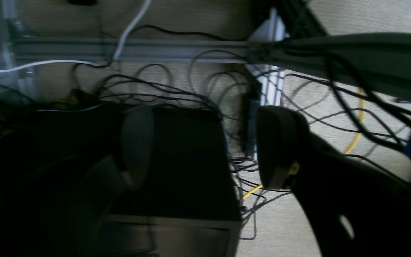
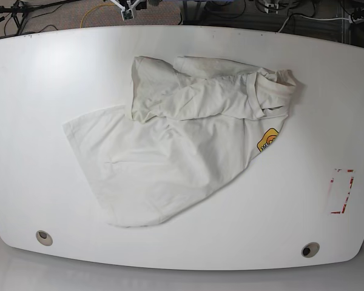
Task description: Fold the T-shirt properly
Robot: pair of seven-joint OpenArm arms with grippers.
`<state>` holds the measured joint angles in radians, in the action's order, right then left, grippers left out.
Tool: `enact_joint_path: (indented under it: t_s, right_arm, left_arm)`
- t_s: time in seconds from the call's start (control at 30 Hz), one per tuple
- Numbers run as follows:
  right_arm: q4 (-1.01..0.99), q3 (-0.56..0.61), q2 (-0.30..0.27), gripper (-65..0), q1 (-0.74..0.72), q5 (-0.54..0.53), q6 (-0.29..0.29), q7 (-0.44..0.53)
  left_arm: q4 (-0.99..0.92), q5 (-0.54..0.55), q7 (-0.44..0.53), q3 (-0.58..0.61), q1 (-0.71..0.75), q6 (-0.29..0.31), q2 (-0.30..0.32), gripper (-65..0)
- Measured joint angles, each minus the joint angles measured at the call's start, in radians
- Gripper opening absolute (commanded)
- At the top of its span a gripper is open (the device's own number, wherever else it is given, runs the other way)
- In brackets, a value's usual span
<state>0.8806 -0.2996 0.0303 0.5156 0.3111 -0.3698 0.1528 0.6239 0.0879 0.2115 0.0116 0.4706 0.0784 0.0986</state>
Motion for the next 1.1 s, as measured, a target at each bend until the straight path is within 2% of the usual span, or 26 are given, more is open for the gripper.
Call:
enact_joint_path:
  t_s: [1.1]
  right_arm:
    - [0.0, 0.0, 0.001, -56.6, -0.014, 0.0, 0.0, 0.0]
  left_arm:
    - [0.0, 0.0, 0.003, 0.0, 0.0, 0.001, -0.004, -23.9]
